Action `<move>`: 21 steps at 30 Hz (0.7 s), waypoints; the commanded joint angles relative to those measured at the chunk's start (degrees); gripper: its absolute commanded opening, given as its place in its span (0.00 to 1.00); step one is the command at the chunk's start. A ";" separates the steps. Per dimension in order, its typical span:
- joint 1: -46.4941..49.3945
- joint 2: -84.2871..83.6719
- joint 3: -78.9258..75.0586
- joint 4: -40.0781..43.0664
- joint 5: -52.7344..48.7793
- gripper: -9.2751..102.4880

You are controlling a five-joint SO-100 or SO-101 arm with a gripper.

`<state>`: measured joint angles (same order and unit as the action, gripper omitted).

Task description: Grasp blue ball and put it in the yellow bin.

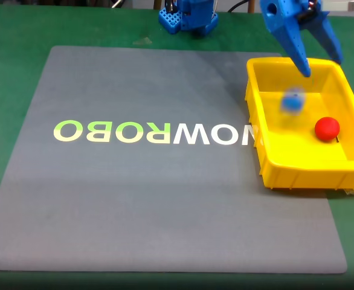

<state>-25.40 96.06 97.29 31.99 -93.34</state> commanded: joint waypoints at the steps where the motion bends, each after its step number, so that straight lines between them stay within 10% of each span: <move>1: 1.49 1.05 -2.81 -0.88 0.97 0.50; 16: 2.46 9.14 4.31 2.11 0.97 0.44; 21: 4.04 22.41 18.72 3.87 1.23 0.24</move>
<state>-23.55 109.78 111.45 34.80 -93.08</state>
